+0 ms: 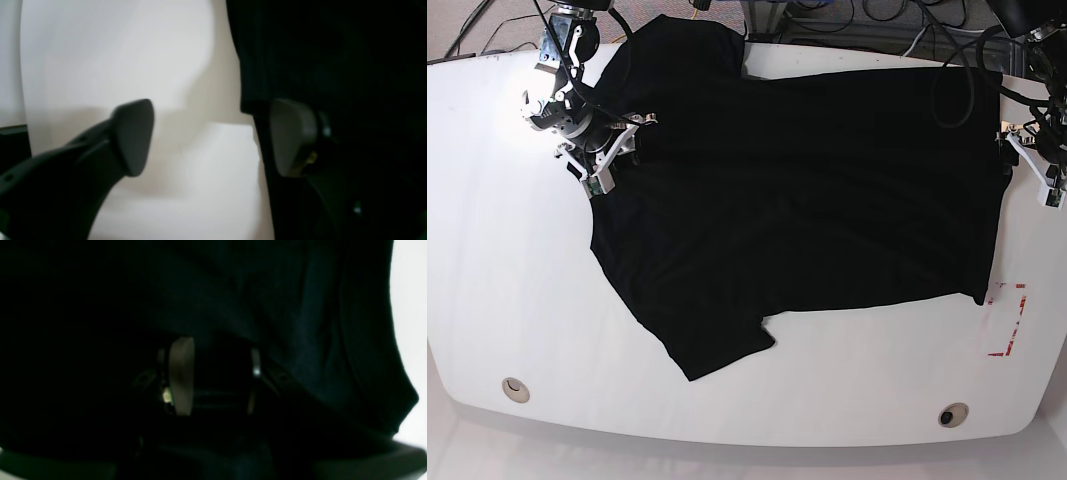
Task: Layout the t-shirt on the table in an organized manner, then fold the t-shirt properly
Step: 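Pull the grasped shoulders apart with both grippers, stretching the shirt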
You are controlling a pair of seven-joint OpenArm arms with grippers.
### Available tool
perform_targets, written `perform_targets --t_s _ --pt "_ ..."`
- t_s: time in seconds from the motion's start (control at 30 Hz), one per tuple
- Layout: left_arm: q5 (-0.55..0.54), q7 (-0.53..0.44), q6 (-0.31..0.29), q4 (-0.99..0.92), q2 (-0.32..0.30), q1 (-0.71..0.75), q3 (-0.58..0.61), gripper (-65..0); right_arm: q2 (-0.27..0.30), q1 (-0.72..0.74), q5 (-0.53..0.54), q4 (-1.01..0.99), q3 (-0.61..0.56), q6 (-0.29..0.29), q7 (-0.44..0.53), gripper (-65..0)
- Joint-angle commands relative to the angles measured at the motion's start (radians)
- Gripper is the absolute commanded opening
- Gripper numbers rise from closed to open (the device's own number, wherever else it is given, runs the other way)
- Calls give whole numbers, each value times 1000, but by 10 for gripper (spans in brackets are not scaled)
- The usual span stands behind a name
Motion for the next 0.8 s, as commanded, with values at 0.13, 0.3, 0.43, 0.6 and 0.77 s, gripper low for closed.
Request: perform_targets --t_s 0.13,0.3,0.43,0.6,0.77 --pt "-12 -14 2 19 -37 -49 -10 -125 8 6 0 144 4 -6 -8 -439" --pt "-13 33 2 60 -37 -66 -47 -125 5 3 1 253 8 -6 -46 -434" --pt "-45 59 2 117 -34 -59 -42 -124 -20 9 20 302 57 -1 -94 -431" --pt "-113 65 2 163 -34 20 -5 -124 -51 3 126 305 163 -6 -134 -344" --pt "-157 65 2 228 -34 95 2 -122 -55 -38 255 302 260 -7 -157 -208"
